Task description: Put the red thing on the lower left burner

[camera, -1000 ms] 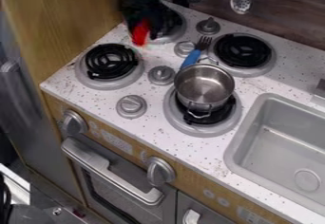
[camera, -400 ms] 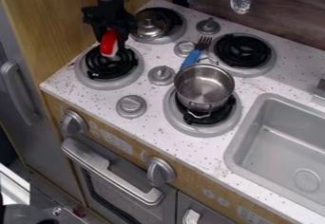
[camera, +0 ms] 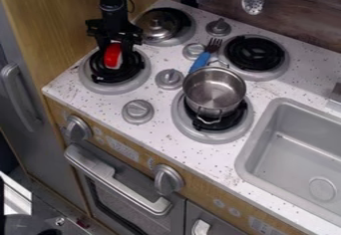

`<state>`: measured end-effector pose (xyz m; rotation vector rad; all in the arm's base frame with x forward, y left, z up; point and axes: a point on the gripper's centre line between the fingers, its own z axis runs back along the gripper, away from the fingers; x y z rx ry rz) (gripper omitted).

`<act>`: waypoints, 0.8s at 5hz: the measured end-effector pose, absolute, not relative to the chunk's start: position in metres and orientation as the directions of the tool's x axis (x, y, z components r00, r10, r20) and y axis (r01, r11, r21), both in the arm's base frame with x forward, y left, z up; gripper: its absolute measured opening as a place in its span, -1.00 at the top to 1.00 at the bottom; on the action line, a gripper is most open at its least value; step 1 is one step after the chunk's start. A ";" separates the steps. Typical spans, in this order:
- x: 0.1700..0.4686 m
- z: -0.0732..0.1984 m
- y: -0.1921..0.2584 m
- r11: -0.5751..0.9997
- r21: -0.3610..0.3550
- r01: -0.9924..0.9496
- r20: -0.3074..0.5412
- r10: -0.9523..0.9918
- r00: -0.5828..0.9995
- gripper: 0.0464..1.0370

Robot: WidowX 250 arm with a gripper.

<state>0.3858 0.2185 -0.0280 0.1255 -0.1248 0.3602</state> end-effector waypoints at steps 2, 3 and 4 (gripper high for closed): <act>0.383 -0.015 0.204 0.935 0.074 -0.348 0.142 0.336 0.931 -0.93; 0.384 0.026 0.200 0.938 0.079 -0.337 0.218 0.314 0.924 -0.92; 0.376 0.031 0.177 0.953 0.077 -0.294 0.209 0.273 0.939 -0.92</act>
